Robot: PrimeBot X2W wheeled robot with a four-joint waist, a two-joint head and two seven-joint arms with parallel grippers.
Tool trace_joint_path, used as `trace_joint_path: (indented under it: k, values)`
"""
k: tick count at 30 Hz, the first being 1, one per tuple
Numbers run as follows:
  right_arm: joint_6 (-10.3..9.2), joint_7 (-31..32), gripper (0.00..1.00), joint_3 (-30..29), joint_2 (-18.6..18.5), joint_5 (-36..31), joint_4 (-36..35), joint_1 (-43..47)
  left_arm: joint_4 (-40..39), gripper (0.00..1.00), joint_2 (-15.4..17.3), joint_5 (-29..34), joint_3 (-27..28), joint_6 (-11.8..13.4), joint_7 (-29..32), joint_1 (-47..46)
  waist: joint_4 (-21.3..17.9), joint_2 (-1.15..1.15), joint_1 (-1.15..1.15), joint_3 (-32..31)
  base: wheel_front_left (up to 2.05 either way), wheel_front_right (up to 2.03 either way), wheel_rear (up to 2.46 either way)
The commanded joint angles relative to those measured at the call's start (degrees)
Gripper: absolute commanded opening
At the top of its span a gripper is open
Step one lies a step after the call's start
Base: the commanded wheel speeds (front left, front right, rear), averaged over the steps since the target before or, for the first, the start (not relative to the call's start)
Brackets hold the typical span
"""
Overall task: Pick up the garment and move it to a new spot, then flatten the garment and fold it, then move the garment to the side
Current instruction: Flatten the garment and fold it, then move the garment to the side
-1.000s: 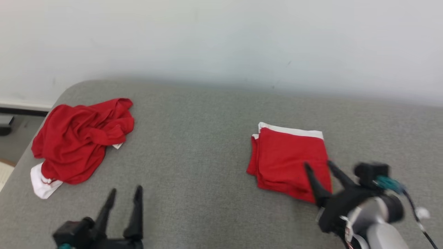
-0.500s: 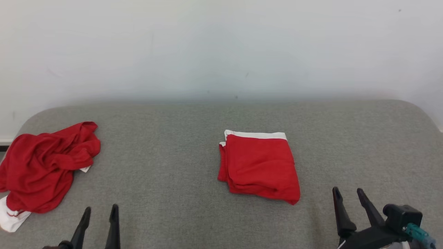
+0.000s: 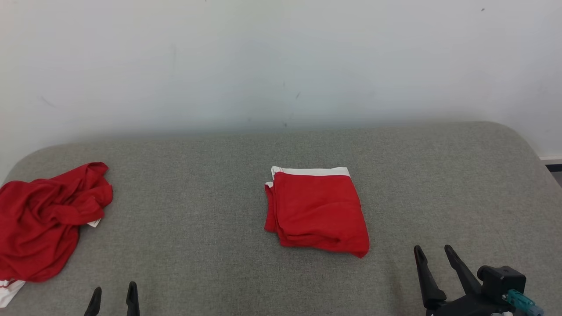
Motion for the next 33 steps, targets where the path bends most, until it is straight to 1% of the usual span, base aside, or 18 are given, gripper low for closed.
trace_joint_path:
  k: [1,10,14,16,18,21,24,27,30,33]
  values:
    - [0.06,0.22,1.0,0.33,-0.14,0.48,0.01,-0.12,0.21,1.0,-0.39,0.86,0.66,-0.48,-0.23,0.39,0.03,0.0,0.0,0.04,0.0,0.0,0.0]
    - [0.06,1.0,1.0,0.06,0.12,0.45,0.28,-0.41,1.03,1.0,-1.51,2.08,0.94,-1.87,-0.23,0.05,0.56,0.0,0.0,0.24,0.0,0.0,0.0]
    - [0.06,1.71,1.0,0.04,0.22,-0.01,-0.05,-0.86,0.84,1.0,-1.77,2.28,1.05,-1.9,-0.23,-0.23,0.97,0.0,0.0,0.48,0.0,0.0,0.0]
    - [0.06,3.13,1.0,-0.31,0.58,0.45,-0.53,-1.92,0.59,1.0,-1.89,2.57,1.1,-1.94,-0.23,-0.19,1.23,0.0,0.0,0.74,0.0,0.0,0.0]
    - [0.06,7.31,1.0,-1.07,0.6,-0.06,-0.59,-3.21,0.35,1.0,-2.05,2.7,1.14,-1.97,-0.23,-0.11,1.56,0.0,0.0,1.12,0.0,0.0,0.0]
    - [0.06,16.95,1.0,-3.2,0.77,-0.57,-0.71,-7.32,-0.02,1.0,-2.23,3.15,0.77,-2.07,-0.24,-0.2,2.28,0.0,0.0,1.91,0.0,0.0,0.0]
    - [0.06,28.23,1.0,-9.72,2.39,-1.39,0.12,-12.82,-0.52,1.0,-2.24,3.41,0.36,-2.21,-0.24,-0.66,3.35,0.0,0.0,3.27,0.0,0.0,0.0]
    - [0.12,38.39,1.0,-12.31,3.43,-4.22,1.19,-19.72,-1.33,1.0,-2.32,3.87,-0.28,-2.38,-0.24,-2.13,5.12,0.0,0.0,5.93,0.0,0.0,0.0]
    - [0.11,44.68,1.0,-15.08,3.91,-5.63,4.4,-25.96,-1.31,1.0,-2.19,4.06,-0.84,-2.41,-0.24,-3.35,7.01,0.0,0.0,8.16,0.0,0.0,0.0]
    - [0.12,48.4,1.0,-17.91,4.23,-7.87,9.07,-30.92,-1.13,1.0,-2.09,4.35,-1.66,-2.66,-0.23,-4.88,8.93,0.0,0.0,9.6,0.0,0.0,0.0]
